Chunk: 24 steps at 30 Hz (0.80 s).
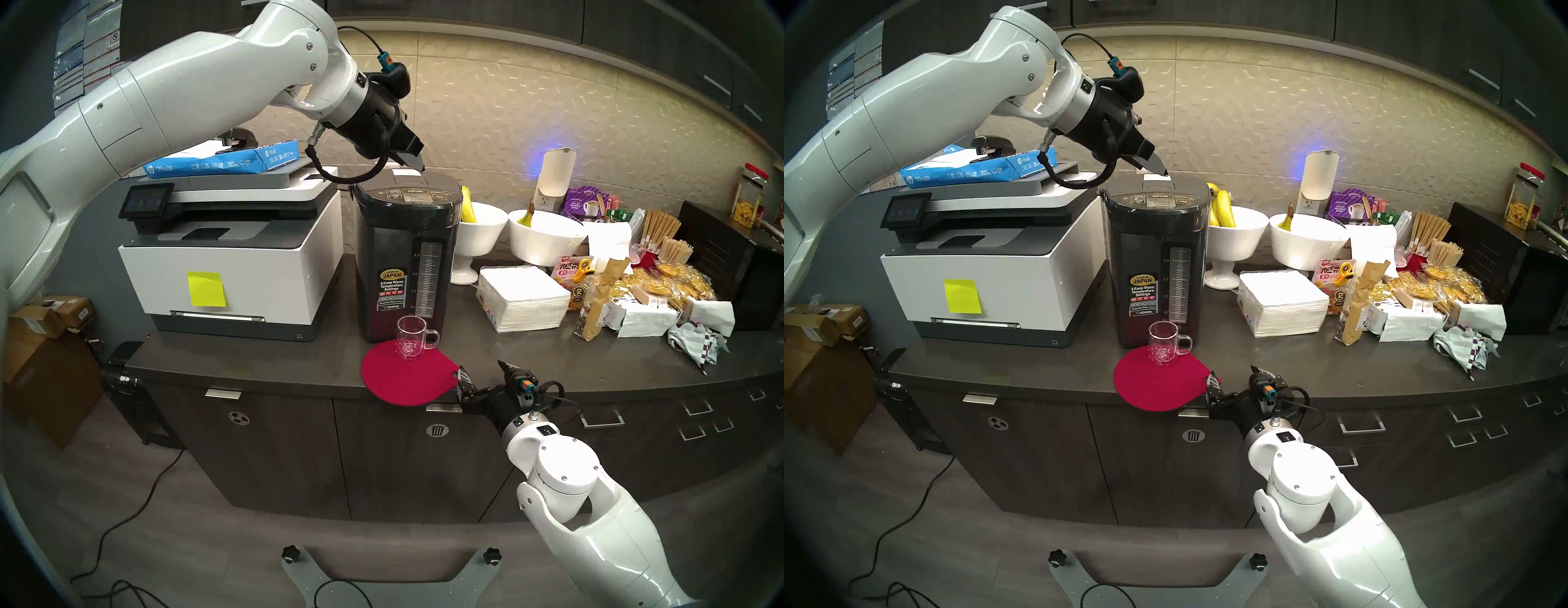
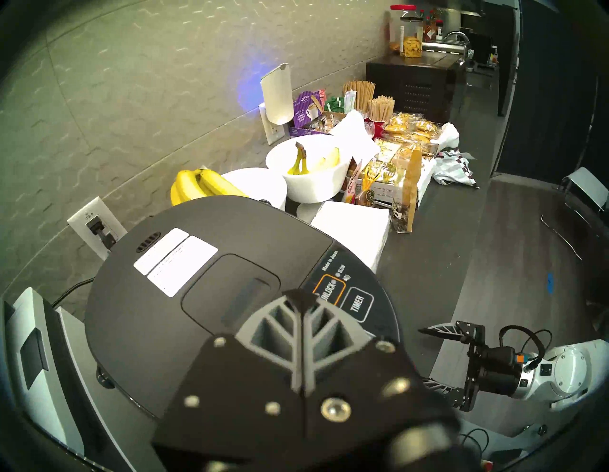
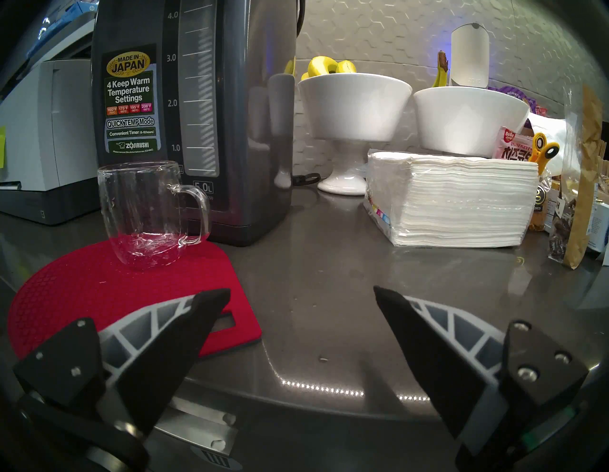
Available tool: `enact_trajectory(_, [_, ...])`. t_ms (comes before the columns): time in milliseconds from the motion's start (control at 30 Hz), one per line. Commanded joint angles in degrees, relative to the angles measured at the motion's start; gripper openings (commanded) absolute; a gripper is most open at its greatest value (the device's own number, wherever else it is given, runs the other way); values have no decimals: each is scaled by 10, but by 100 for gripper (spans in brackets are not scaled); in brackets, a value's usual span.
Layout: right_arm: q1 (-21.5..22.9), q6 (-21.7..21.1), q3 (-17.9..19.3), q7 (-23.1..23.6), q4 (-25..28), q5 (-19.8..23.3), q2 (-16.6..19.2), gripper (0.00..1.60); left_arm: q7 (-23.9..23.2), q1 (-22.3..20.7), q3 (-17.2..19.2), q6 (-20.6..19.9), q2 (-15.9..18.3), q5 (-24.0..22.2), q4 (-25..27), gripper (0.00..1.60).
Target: Press the water dispenser button and fill the cup
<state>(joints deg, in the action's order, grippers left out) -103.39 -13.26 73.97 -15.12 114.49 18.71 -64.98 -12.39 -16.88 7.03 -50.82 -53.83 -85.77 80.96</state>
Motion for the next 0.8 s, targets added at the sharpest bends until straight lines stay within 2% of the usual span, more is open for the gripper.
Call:
enact_trajectory(0, [3,0,0,1,14,0,-1,160,4,2,7,14,-8,-2,-14,0])
enact_trajectory(767, [2,0,1,2,14,-1,-2,160,-27,10,-12,30,-50,24,-59,0])
